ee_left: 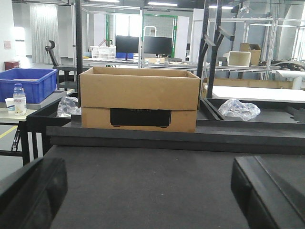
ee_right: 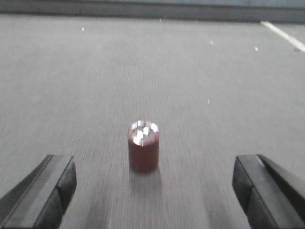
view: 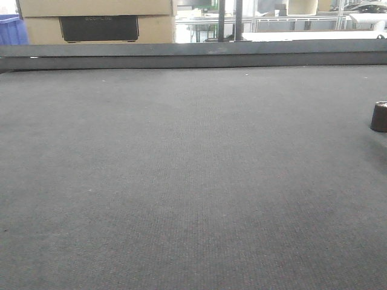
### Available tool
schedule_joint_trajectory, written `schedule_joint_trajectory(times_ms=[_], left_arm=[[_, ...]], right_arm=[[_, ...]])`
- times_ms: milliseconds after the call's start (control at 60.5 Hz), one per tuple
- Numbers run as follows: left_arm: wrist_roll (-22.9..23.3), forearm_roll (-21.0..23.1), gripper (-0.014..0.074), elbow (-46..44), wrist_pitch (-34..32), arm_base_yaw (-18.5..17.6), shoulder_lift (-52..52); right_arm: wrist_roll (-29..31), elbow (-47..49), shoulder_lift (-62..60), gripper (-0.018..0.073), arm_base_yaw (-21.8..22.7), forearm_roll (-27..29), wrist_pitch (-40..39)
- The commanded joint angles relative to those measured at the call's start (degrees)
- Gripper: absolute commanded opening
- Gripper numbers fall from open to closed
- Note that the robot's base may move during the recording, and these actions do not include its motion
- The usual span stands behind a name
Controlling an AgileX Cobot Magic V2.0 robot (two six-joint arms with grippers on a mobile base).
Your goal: Place cylindrical capacitor in blue bin on shelf
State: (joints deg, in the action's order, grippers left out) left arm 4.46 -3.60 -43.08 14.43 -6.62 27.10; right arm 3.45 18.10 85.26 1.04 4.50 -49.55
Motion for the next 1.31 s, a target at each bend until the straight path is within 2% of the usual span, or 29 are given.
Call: schedule_joint_trajectory(times_ms=[0, 413, 744, 810, 893, 975, 1124, 1157, 1290], left_arm=[[0.3, -0.2, 0.0609, -0.4, -0.6, -0.4, 0.1], [0.3, -0.2, 0.0609, -0.4, -0.1, -0.4, 0.1], [0.3, -0.2, 0.0609, -0.4, 1.0, -0.4, 0.1], [0.3, -0.2, 0.0609, -0.4, 1.1, -0.4, 0.1], [0.3, -0.2, 0.0609, -0.4, 1.1, -0.4, 0.1], [0.3, -0.2, 0.0609, -0.4, 1.1, -0.4, 0.1], [0.3, -0.2, 0.0609, -0.4, 1.3, -0.4, 0.1], [0.3, -0.2, 0.0609, -0.4, 1.3, -0.4, 0.1], [0.3, -0.2, 0.0606, -0.4, 1.5, -0.4, 0.1]], right_arm=[[0.3, 3.0, 4.1, 0.0571, -0.2, -0.5, -3.9], [0.3, 16.1, 19.2, 0.0571, -0.2, -0.5, -4.0], [0.3, 20.1, 25.5, 0.0564, -0.2, -0.5, -3.8], [0.3, 20.1, 25.5, 0.0505, -0.2, -0.5, -3.6], [0.3, 20.1, 25.5, 0.0365, -0.2, -0.5, -3.6], [0.3, 20.1, 25.5, 0.0165, -0.2, -0.5, -3.3], [0.3, 20.1, 25.4, -0.0129, -0.2, -0.5, -3.2], [0.3, 20.1, 25.0, -0.0169, -0.2, -0.5, -3.2], [0.3, 20.1, 21.6, -0.0161, -0.2, -0.5, -1.5]])
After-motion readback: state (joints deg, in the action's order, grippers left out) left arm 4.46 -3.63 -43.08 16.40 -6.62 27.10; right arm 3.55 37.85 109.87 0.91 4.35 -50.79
